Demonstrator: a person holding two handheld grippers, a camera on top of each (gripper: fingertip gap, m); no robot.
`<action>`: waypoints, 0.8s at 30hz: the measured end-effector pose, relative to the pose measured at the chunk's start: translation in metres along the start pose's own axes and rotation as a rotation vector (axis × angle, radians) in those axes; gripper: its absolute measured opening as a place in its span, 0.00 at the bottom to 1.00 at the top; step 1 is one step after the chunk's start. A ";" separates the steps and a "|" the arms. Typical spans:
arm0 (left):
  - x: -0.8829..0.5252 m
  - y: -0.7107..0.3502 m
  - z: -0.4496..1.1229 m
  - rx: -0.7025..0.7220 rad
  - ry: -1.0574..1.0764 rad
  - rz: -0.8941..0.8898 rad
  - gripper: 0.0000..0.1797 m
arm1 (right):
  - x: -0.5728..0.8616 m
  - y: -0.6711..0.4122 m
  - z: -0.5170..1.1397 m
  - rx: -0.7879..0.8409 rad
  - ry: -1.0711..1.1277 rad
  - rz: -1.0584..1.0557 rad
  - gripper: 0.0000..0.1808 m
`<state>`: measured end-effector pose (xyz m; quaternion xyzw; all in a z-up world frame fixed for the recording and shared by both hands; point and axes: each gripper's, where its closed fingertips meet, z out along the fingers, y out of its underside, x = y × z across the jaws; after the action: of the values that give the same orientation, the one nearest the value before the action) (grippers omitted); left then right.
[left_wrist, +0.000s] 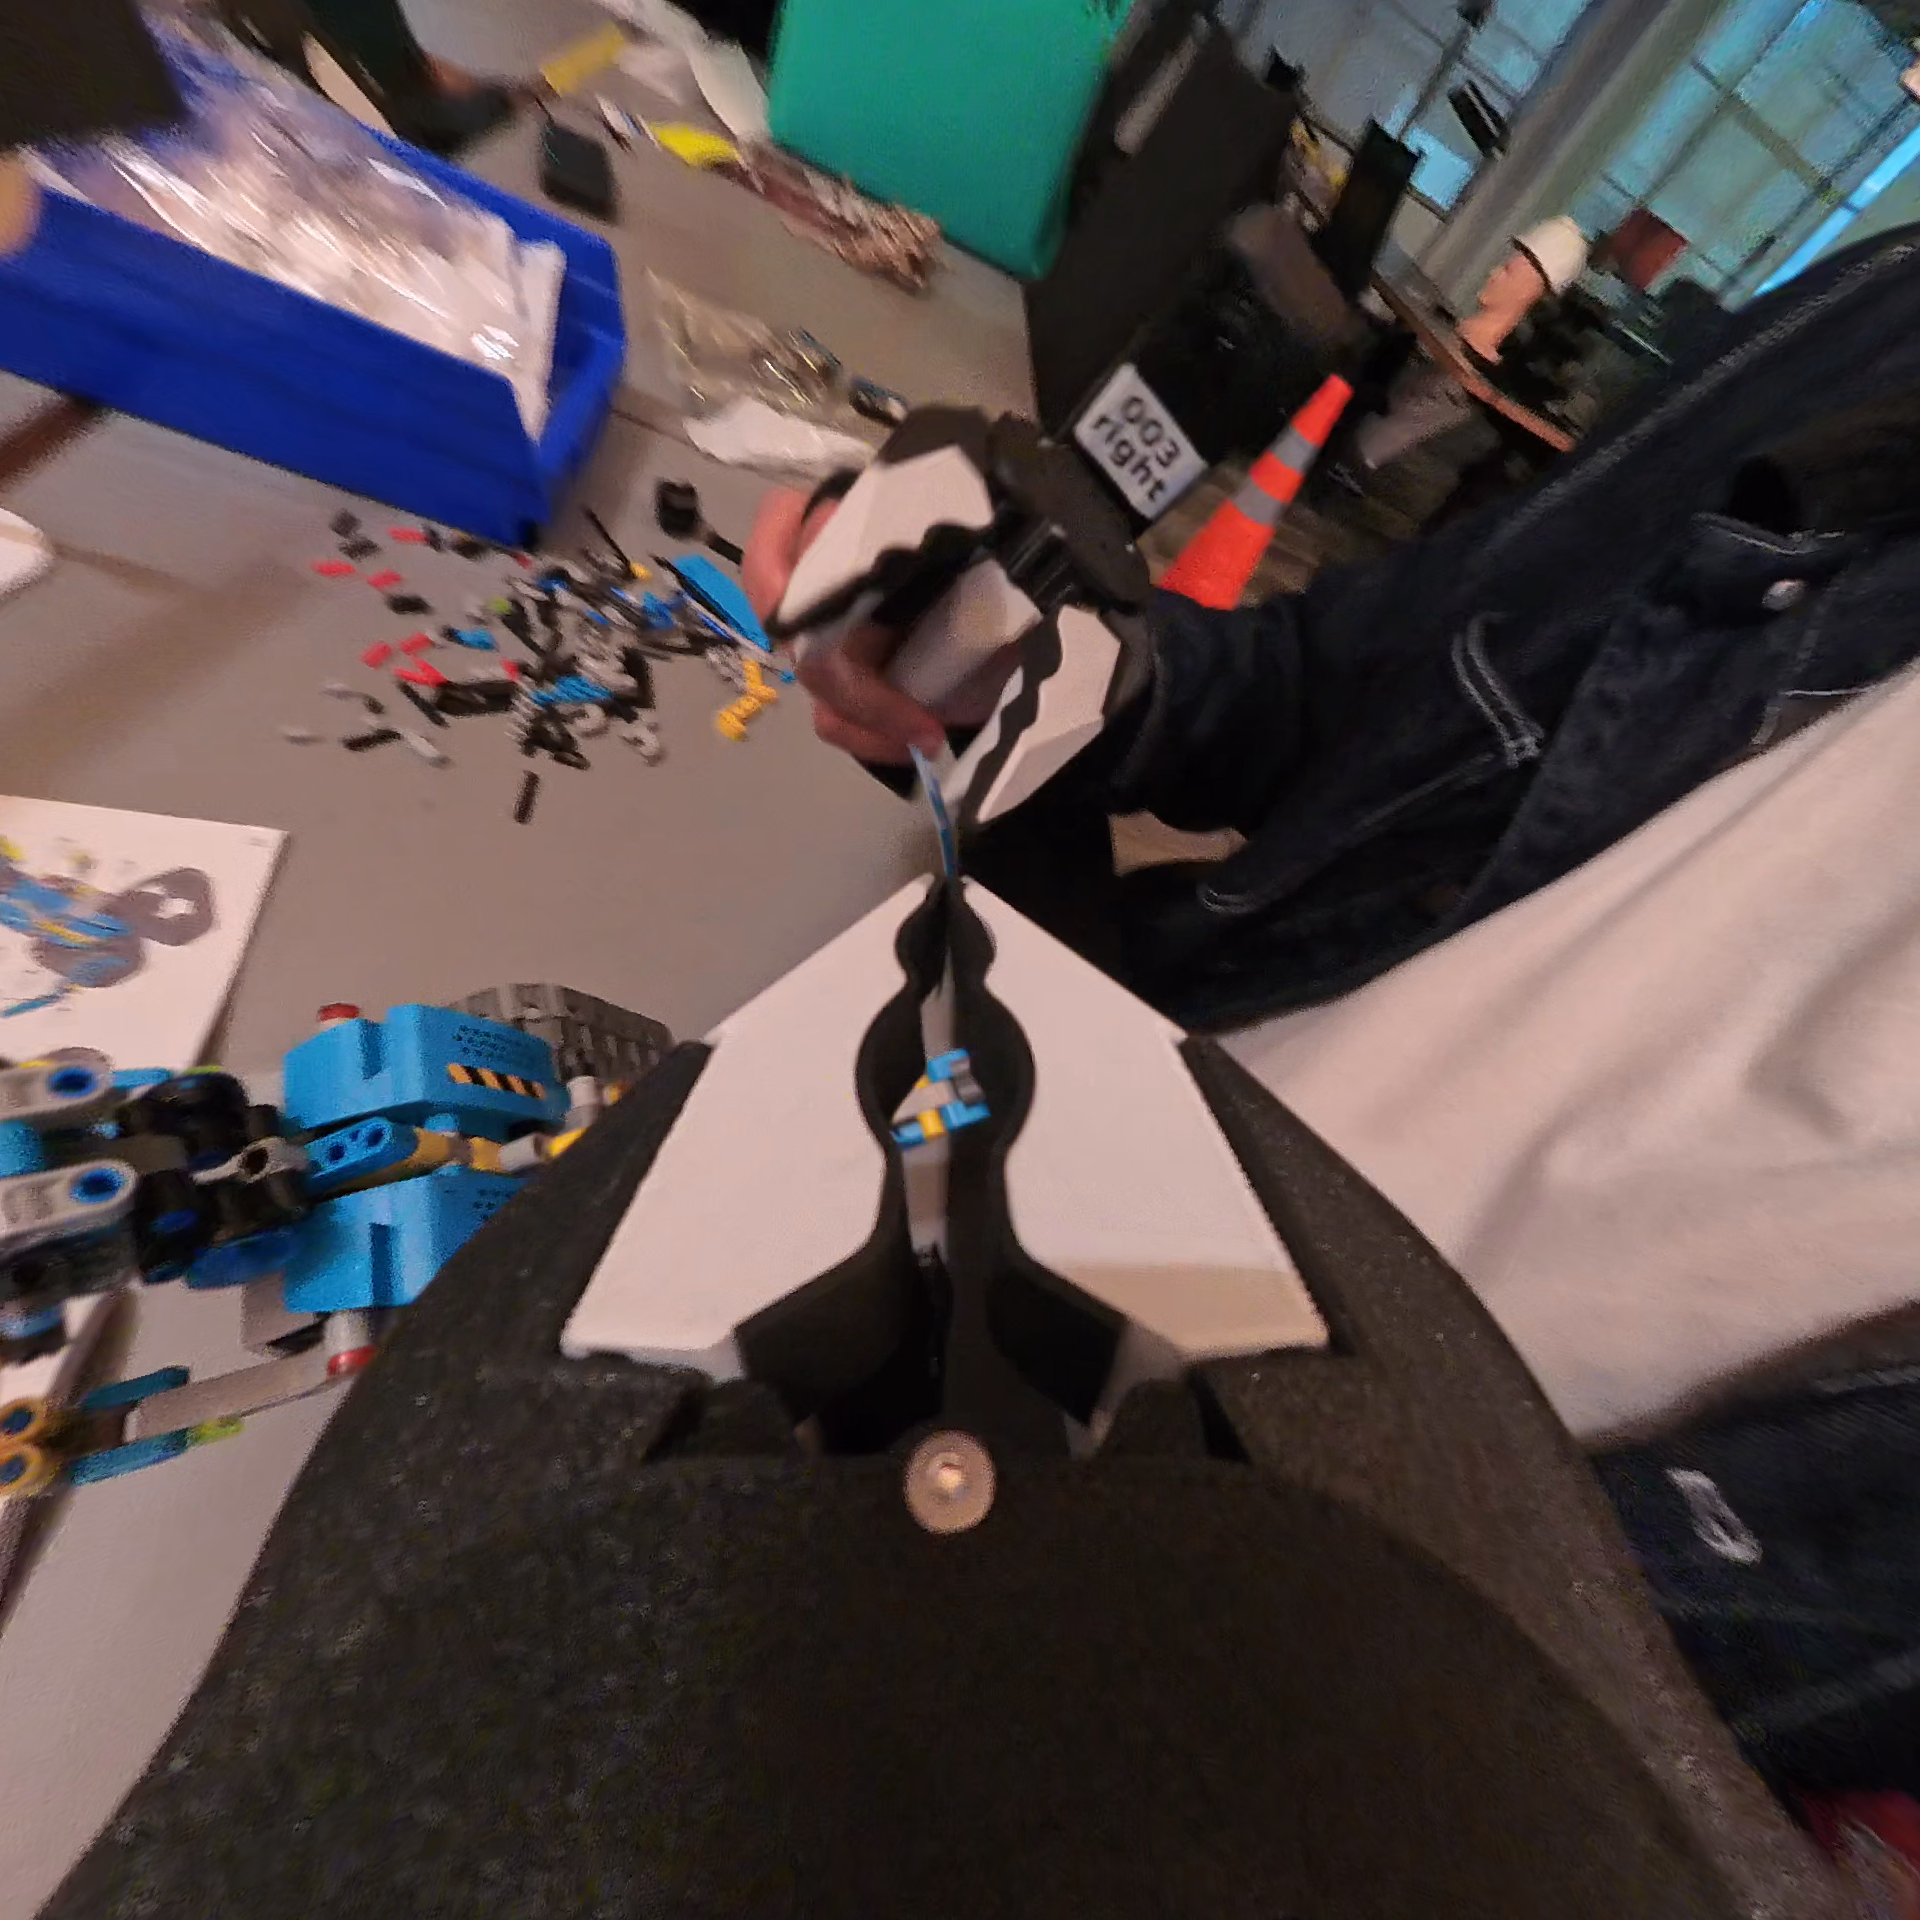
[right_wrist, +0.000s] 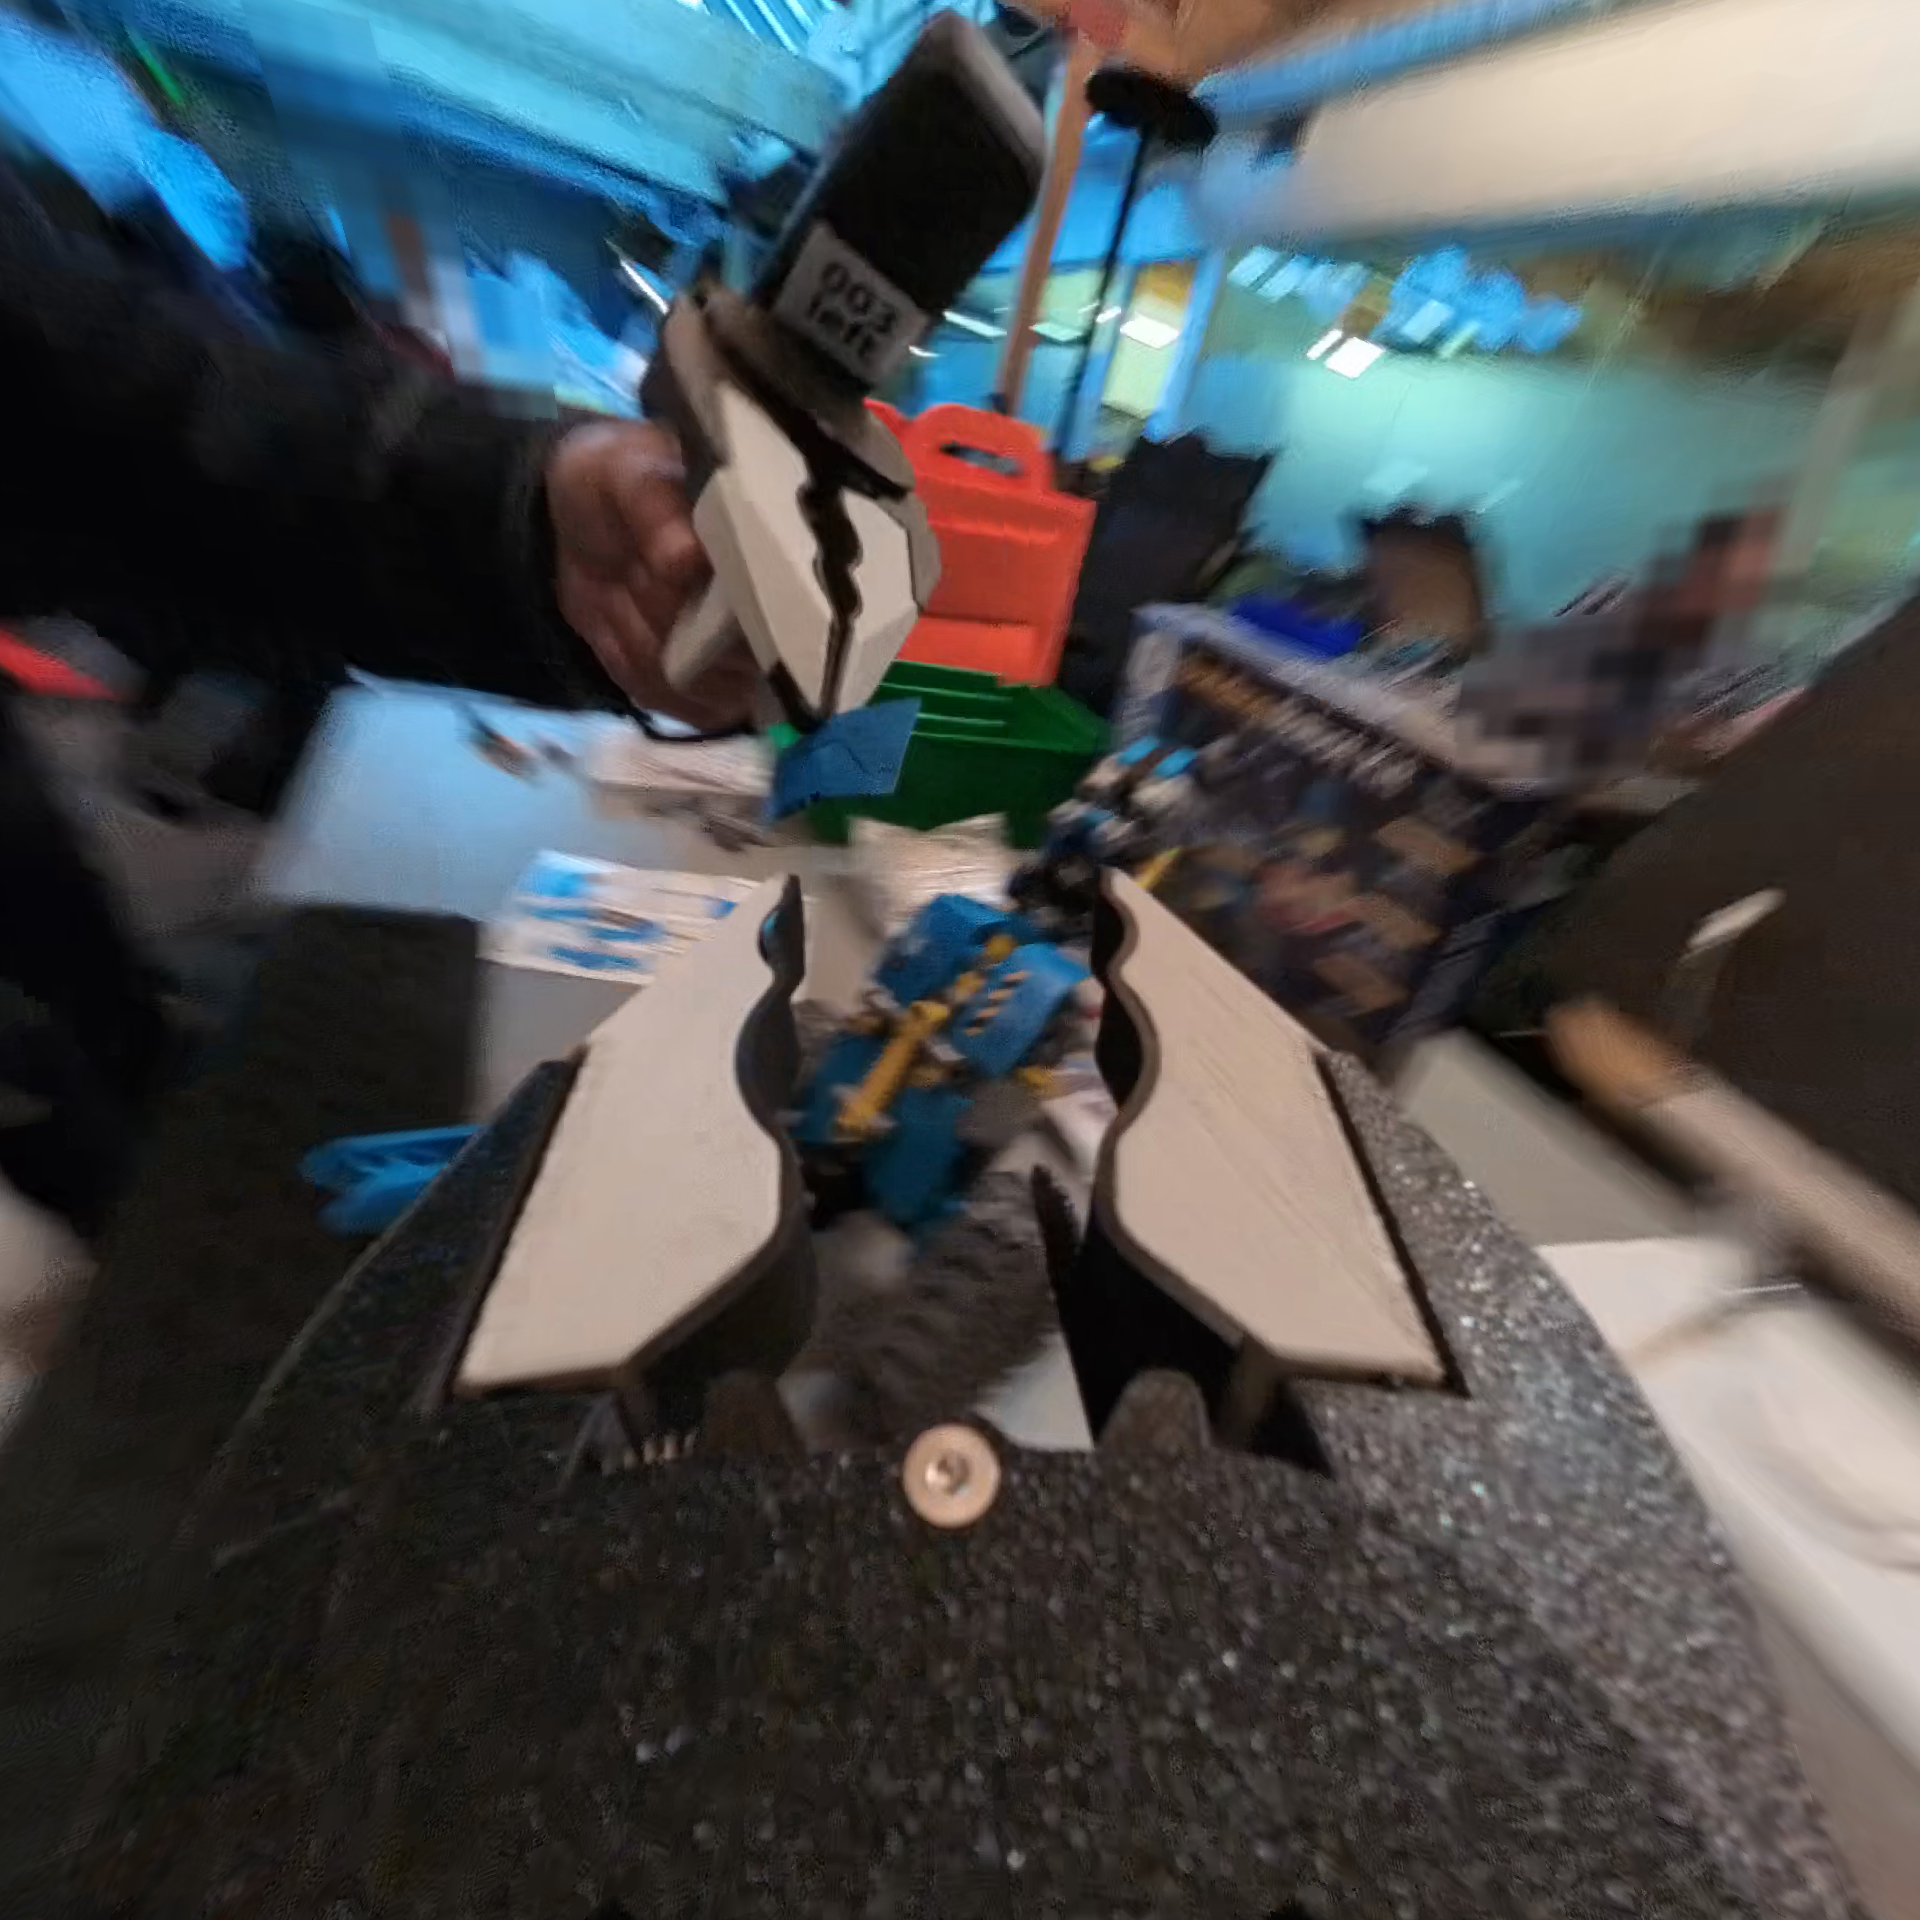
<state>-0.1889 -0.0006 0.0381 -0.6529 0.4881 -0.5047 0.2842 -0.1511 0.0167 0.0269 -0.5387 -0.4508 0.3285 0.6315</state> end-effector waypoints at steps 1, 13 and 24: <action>-0.003 -0.002 -0.001 0.052 -0.037 0.009 0.00 | 0.001 0.005 0.002 0.001 -0.068 0.175 0.32; -0.018 -0.014 -0.015 0.621 -0.100 -0.166 0.00 | -0.006 -0.014 0.031 0.181 -0.401 0.875 0.16; -0.032 0.002 -0.006 0.672 -0.156 -0.231 0.00 | -0.004 0.000 0.043 0.125 -0.350 0.857 0.00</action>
<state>-0.1959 0.0294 0.0260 -0.6103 0.1947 -0.6145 0.4604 -0.1922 0.0295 0.0269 -0.5739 -0.2665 0.6721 0.3846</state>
